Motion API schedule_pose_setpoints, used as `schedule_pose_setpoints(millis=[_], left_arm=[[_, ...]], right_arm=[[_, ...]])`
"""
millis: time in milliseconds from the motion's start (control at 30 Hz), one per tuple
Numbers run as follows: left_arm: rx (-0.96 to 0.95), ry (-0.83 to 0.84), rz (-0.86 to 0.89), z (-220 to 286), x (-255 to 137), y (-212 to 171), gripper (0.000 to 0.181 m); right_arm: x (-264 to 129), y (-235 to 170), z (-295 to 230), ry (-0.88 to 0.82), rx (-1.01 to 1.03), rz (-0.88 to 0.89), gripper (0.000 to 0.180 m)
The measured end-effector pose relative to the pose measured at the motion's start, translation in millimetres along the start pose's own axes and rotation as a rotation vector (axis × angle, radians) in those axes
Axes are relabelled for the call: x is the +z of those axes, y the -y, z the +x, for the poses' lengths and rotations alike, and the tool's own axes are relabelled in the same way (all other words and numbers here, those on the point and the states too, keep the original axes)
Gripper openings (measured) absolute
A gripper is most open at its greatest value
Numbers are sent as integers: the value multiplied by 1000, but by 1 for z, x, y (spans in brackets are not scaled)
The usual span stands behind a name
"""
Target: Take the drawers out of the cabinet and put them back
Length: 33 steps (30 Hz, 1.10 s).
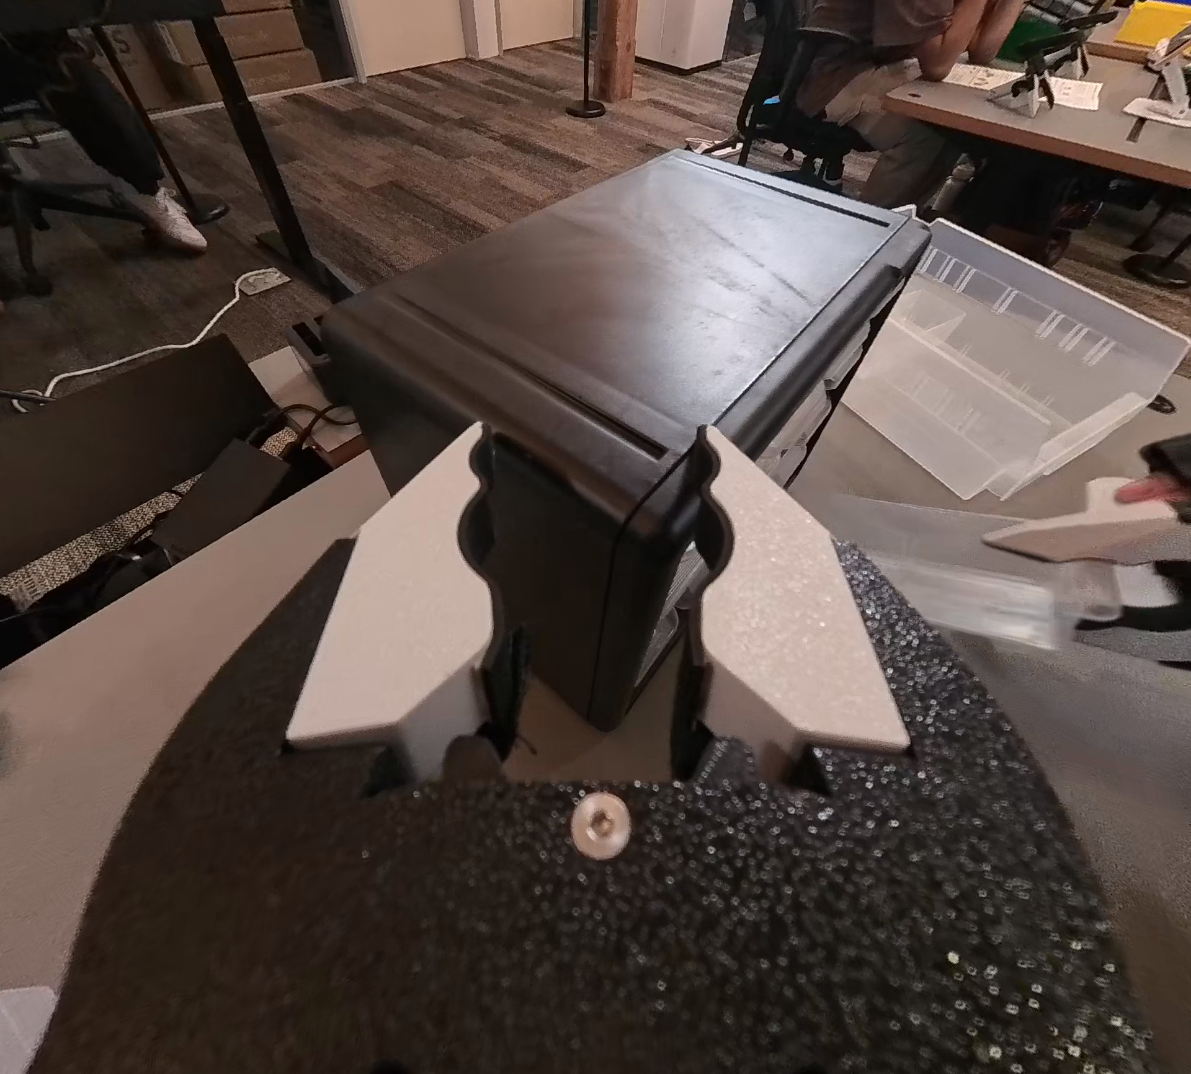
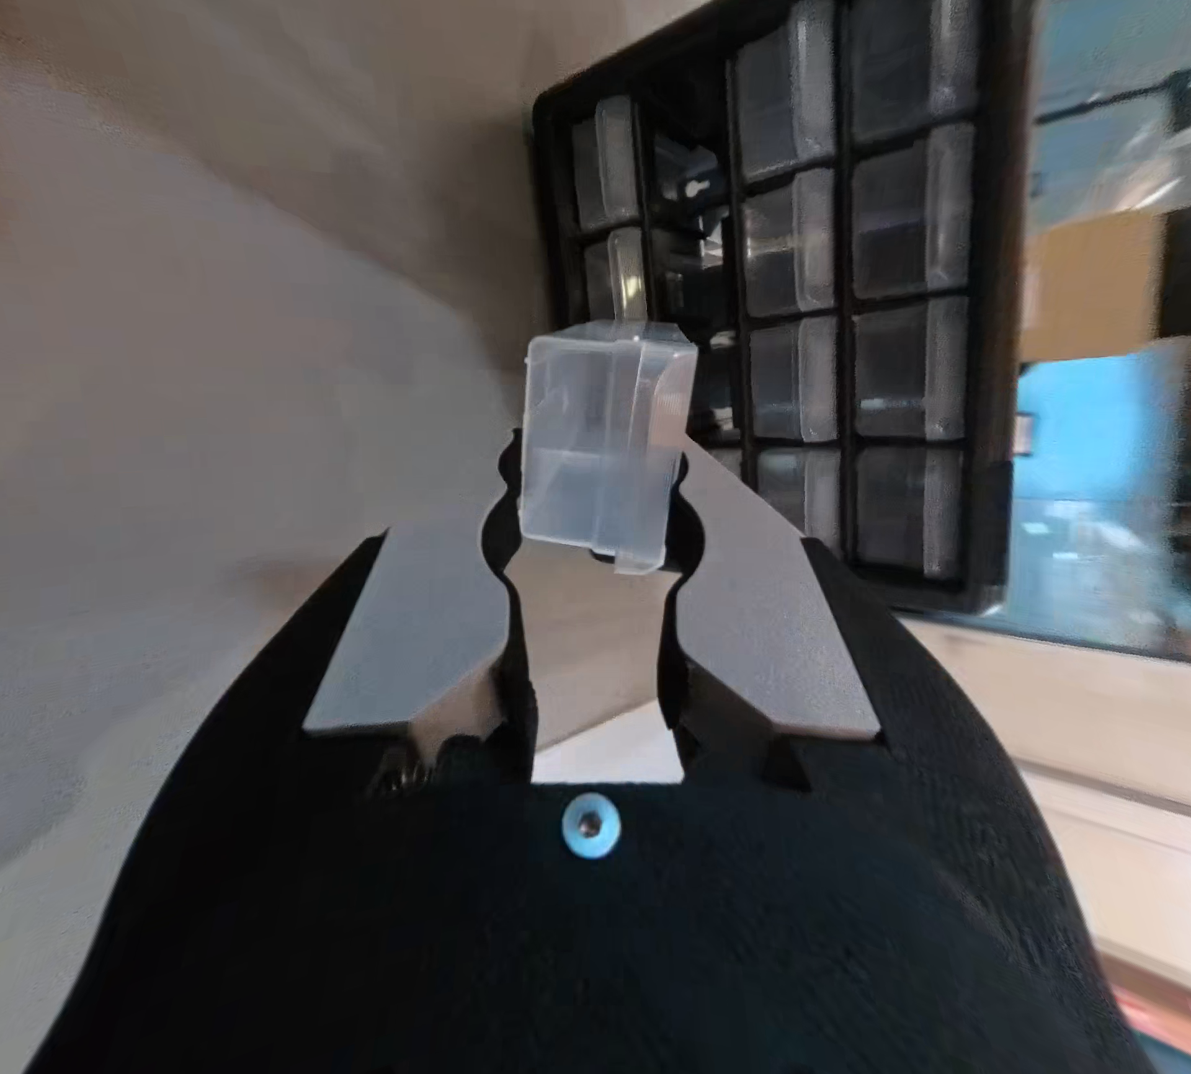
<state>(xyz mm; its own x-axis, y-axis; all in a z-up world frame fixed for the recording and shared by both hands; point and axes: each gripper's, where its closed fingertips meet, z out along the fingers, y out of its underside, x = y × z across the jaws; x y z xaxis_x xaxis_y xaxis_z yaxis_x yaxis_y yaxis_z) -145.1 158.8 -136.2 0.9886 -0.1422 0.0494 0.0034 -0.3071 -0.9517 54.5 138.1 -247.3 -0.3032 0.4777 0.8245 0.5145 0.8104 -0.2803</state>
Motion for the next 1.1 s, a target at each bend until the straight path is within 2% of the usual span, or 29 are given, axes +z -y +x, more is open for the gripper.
schedule_pose_setpoints(millis=[100, 200, 333, 433, 567, 700, 900, 1000, 1100], left_arm=[[-3, -2, 1, 0, 0, 0, 60], [-4, -4, 1, 0, 0, 0, 60], [-8, -10, 2, 0, 1, 0, 60], [-10, -12, 3, 0, 1, 0, 60], [-8, -11, 3, 1, 1, 0, 60], [-4, -9, 2, 1, 0, 0, 60], [-8, -15, 3, 1, 1, 0, 60], [-7, -14, 3, 1, 1, 0, 60], [-5, -12, 2, 1, 0, 0, 60]], right_arm=[[-27, 4, 15, 109, 210, 27, 42], [-65, -12, 45, 97, 343, -31, 42], [-120, -71, 100, -65, 563, -198, 42], [-137, -137, 109, -123, 779, -445, 41], [-113, -200, 88, -56, 1094, -567, 41], [-89, -244, 75, -81, 1132, -661, 40], [-48, -270, 42, -47, 1066, -810, 40], [-27, -266, 38, -54, 1035, -787, 39], [-8, -264, 37, -63, 1103, -730, 37]])
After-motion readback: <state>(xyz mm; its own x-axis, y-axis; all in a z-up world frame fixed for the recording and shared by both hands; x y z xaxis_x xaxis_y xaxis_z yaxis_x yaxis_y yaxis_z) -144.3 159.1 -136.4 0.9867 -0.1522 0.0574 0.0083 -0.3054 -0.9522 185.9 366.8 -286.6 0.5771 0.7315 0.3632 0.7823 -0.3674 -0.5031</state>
